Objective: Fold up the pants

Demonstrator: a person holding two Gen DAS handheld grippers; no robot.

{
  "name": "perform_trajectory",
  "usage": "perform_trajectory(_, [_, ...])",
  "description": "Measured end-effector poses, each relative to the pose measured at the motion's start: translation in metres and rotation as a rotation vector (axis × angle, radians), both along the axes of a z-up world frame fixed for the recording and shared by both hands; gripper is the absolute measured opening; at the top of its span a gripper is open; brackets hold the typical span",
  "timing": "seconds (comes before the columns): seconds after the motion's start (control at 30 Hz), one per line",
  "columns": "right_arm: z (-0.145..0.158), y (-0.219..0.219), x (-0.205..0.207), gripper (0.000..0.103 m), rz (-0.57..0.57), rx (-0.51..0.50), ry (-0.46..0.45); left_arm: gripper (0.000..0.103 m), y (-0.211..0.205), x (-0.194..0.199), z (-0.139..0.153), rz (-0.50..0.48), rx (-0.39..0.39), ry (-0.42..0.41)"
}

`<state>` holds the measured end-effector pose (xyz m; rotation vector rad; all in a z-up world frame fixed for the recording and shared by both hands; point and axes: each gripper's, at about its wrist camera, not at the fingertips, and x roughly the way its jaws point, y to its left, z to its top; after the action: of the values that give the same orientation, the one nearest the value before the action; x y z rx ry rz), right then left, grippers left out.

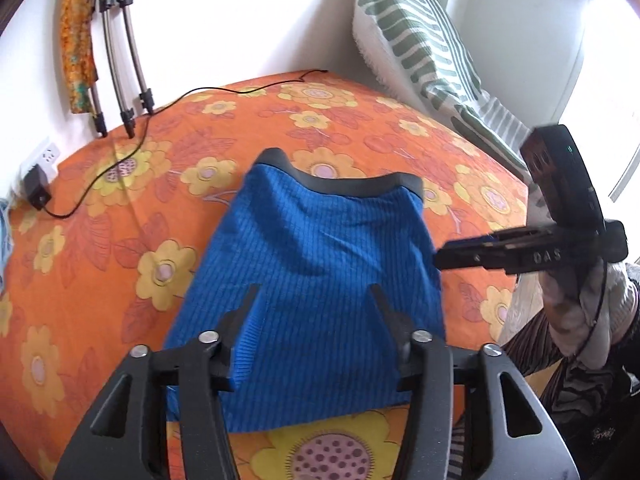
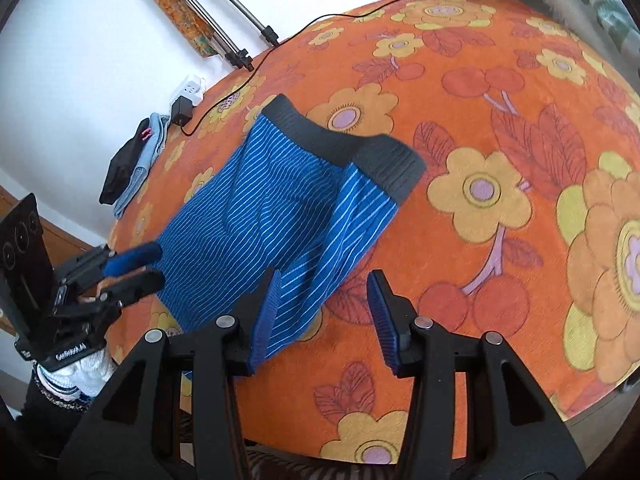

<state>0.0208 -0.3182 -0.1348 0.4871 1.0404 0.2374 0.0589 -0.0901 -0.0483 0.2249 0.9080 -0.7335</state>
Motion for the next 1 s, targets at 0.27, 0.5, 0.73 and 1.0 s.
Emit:
perform_trajectory(0.27, [-0.008, 0.009, -0.002, 0.047, -0.016, 0.036, -0.019, 0.055, 0.016, 0.065, -0.021, 0.075, 0.041, 0.134])
perform_trajectory(0.5, [-0.009, 0.028, 0.003, 0.047, 0.014, 0.06, -0.04, 0.055, 0.006, 0.09, -0.033, 0.064, 0.07, 0.19])
perform_trajectory(0.73, [-0.006, 0.051, 0.009, 0.048, 0.039, 0.02, -0.077, 0.055, -0.007, 0.092, -0.049, 0.007, 0.133, 0.198])
perform_trajectory(1.0, [-0.009, 0.05, 0.01, 0.046, 0.033, 0.051, -0.072, 0.023, -0.011, 0.086, -0.052, -0.023, 0.152, 0.149])
